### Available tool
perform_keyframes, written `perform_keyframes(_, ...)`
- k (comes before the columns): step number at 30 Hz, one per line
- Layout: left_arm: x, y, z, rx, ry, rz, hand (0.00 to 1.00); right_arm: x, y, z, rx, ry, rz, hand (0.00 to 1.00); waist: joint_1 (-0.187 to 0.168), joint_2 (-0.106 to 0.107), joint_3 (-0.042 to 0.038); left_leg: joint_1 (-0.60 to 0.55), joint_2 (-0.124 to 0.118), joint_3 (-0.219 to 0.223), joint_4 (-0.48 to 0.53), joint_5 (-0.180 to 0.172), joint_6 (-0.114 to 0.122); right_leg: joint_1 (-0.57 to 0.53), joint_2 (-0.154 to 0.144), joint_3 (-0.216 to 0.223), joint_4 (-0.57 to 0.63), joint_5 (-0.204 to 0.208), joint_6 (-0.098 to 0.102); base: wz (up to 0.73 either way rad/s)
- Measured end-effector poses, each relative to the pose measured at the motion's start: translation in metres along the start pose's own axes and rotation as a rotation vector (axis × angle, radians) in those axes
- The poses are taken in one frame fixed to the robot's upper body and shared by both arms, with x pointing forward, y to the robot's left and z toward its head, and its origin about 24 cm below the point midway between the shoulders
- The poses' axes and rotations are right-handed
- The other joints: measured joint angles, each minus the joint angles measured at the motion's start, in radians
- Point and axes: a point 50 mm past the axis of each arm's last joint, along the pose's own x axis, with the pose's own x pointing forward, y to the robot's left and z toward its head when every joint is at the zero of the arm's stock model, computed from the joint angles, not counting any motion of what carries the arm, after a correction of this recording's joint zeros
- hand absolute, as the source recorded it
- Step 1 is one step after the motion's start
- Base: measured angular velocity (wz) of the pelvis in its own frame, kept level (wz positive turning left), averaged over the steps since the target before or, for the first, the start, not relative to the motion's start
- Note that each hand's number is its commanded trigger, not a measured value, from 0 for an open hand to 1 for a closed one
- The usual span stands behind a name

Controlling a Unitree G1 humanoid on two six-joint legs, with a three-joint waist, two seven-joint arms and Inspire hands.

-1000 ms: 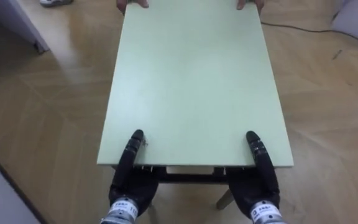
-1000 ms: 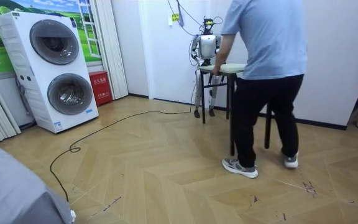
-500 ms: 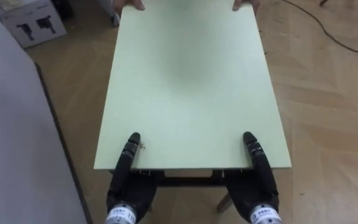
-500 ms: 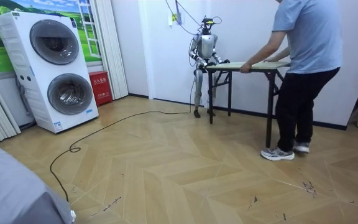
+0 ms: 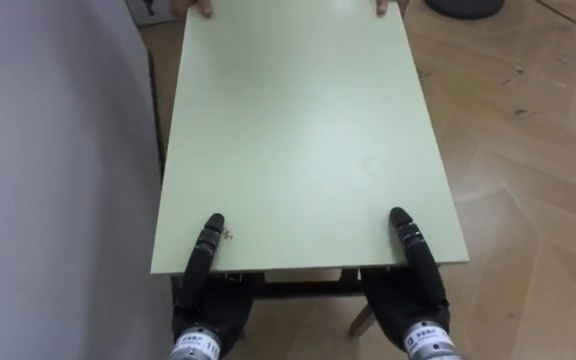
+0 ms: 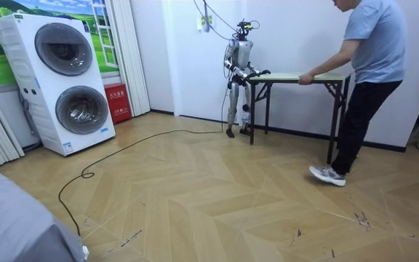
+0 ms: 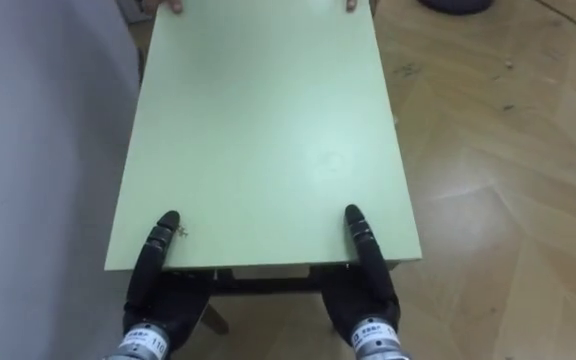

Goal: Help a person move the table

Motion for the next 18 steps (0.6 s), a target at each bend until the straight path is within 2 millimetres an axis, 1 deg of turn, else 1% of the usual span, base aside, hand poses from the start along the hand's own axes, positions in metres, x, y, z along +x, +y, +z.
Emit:
perform_keyframes(2,0.000,0.000,0.001,0.001,-0.002,0.000,1.00,0.000,0.000,-0.001,-0.001,0.005,-0.003,1.00,0.007,0.001,0.0002,0.000,-0.005,-0.002,0.000,-0.001,0.004,0.006,-0.003,0.000,0.001,-0.002,0.003,0.25)
perform_keyframes(4,0.000,0.000,-0.001,-0.006,0.000,0.005,1.00,0.000,0.000,0.000,-0.001,0.006,-0.007,1.00,0.020,0.005,0.0014,0.001,-0.014,-0.018,0.007,-0.006,0.012,0.003,-0.017,0.000,0.031,-0.010,0.016,0.23)
perform_keyframes(5,0.000,0.000,-0.002,-0.011,0.001,0.007,1.00,0.000,0.000,0.000,-0.001,0.005,-0.010,1.00,0.025,0.006,0.0013,0.002,-0.015,-0.019,0.008,-0.007,0.014,-0.002,-0.016,0.004,0.046,-0.012,0.020,0.12)
perform_keyframes(6,0.000,0.000,-0.003,-0.015,0.000,0.015,1.00,0.000,0.000,0.000,-0.002,0.004,-0.016,1.00,0.030,0.012,0.0031,0.007,-0.017,-0.023,0.008,-0.011,0.019,-0.014,-0.021,0.026,0.090,-0.013,0.022,0.11)
perform_keyframes(7,0.000,0.001,-0.003,-0.017,0.001,0.020,1.00,0.000,-0.001,0.000,-0.003,0.003,-0.021,1.00,0.028,0.014,0.0018,0.009,-0.020,-0.028,0.008,-0.014,0.020,-0.021,-0.025,0.036,0.114,-0.014,0.023,0.26)
perform_keyframes(8,0.000,0.001,-0.005,-0.020,0.005,0.030,1.00,0.000,-0.001,0.000,-0.003,0.001,-0.029,1.00,0.022,0.018,0.0030,0.016,-0.028,-0.049,0.009,-0.017,0.023,-0.043,-0.036,0.067,0.181,-0.021,0.032,0.36)
perform_keyframes(9,0.000,0.001,-0.009,-0.023,0.013,0.040,1.00,0.000,-0.002,0.001,-0.004,-0.005,-0.035,1.00,0.012,0.027,0.0085,0.022,-0.034,-0.074,0.025,-0.024,0.034,-0.083,-0.040,0.135,0.259,-0.040,0.036,0.40)
perform_keyframes(10,0.000,0.002,-0.010,-0.023,0.014,0.043,1.00,0.000,-0.002,0.001,-0.005,-0.006,-0.036,1.00,0.002,0.030,0.0104,0.022,-0.036,-0.084,0.032,-0.027,0.036,-0.096,-0.038,0.169,0.265,-0.050,0.034,0.47)
perform_keyframes(11,0.000,0.002,-0.010,-0.025,0.012,0.046,1.00,-0.001,-0.003,0.002,-0.005,-0.009,-0.039,1.00,-0.009,0.033,0.0118,0.020,-0.050,-0.101,0.037,-0.029,0.040,-0.128,-0.035,0.232,0.238,-0.060,0.032,0.54)
perform_keyframes(12,0.000,0.002,-0.010,-0.023,0.011,0.047,1.00,-0.001,-0.004,0.003,-0.006,-0.011,-0.041,1.00,-0.020,0.031,0.0115,0.018,-0.065,-0.104,0.043,-0.034,0.047,-0.154,-0.037,0.266,0.183,-0.044,0.037,0.60)
perform_keyframes(13,0.000,0.004,-0.011,-0.022,0.013,0.056,1.00,-0.002,-0.005,0.004,-0.008,-0.014,-0.048,1.00,-0.029,0.035,0.0098,0.027,-0.073,-0.110,0.043,-0.036,0.048,-0.166,-0.034,0.287,0.174,-0.009,0.038,0.36)
perform_keyframes(15,0.000,0.005,-0.010,-0.022,0.010,0.057,1.00,-0.002,-0.005,0.004,-0.015,-0.013,-0.046,1.00,-0.024,0.033,0.0091,0.035,-0.075,-0.110,0.032,-0.033,0.045,-0.158,-0.032,0.287,0.155,-0.006,0.040,0.07)
perform_keyframes(18,0.000,0.004,-0.011,-0.019,0.011,0.054,1.00,-0.002,-0.005,0.005,-0.014,-0.017,-0.045,1.00,-0.026,0.029,0.0078,0.042,-0.075,-0.115,0.021,-0.031,0.046,-0.139,-0.029,0.282,0.125,0.003,0.042,0.02)
